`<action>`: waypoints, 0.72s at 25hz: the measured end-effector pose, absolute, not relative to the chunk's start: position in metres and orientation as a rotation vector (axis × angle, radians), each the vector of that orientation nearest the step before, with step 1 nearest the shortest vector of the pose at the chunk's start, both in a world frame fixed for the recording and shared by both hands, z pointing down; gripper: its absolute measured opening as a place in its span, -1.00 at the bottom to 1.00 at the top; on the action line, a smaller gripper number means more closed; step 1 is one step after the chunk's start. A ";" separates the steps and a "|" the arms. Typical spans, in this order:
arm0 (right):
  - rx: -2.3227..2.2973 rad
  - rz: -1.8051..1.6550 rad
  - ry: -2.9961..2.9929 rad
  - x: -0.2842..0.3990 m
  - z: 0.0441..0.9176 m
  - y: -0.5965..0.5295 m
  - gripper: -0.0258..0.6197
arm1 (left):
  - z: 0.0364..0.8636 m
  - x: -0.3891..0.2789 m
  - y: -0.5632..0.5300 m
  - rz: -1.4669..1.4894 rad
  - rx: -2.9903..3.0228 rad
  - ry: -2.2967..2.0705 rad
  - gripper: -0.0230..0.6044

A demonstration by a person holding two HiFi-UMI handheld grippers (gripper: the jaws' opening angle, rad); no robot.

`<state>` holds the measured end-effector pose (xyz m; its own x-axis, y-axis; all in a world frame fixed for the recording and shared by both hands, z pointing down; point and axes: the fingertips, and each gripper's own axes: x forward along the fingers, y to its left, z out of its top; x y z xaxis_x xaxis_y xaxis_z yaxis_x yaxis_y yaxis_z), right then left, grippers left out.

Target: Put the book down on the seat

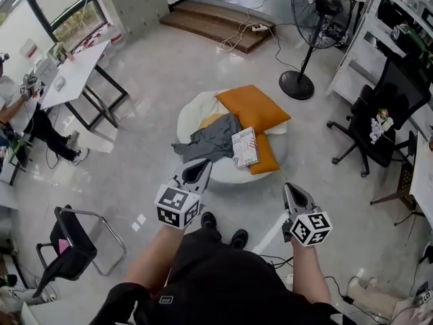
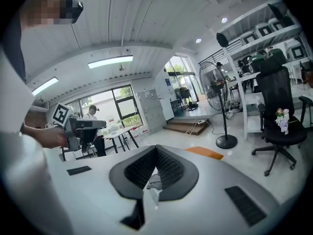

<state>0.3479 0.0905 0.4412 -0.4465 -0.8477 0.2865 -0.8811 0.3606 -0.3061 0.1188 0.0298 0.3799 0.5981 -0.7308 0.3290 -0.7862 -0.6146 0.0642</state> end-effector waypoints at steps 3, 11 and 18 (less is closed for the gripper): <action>1.630 0.603 -2.548 0.351 0.419 0.088 -0.88 | 0.365 0.113 0.033 0.365 2.636 -1.298 -0.92; 1.577 0.455 -2.584 0.310 0.375 0.064 -0.88 | 0.356 0.083 0.027 0.258 2.644 -1.339 -0.92; 1.645 0.417 -2.556 0.298 0.356 0.054 -0.88 | 0.328 0.059 -0.001 0.257 2.747 -1.264 -0.93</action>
<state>0.2979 0.0543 0.3562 -0.4231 -0.8823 0.2064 -0.9021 0.3888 -0.1871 0.0586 -0.0013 0.3279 0.6398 -0.7428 0.1973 -0.7608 -0.6484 0.0259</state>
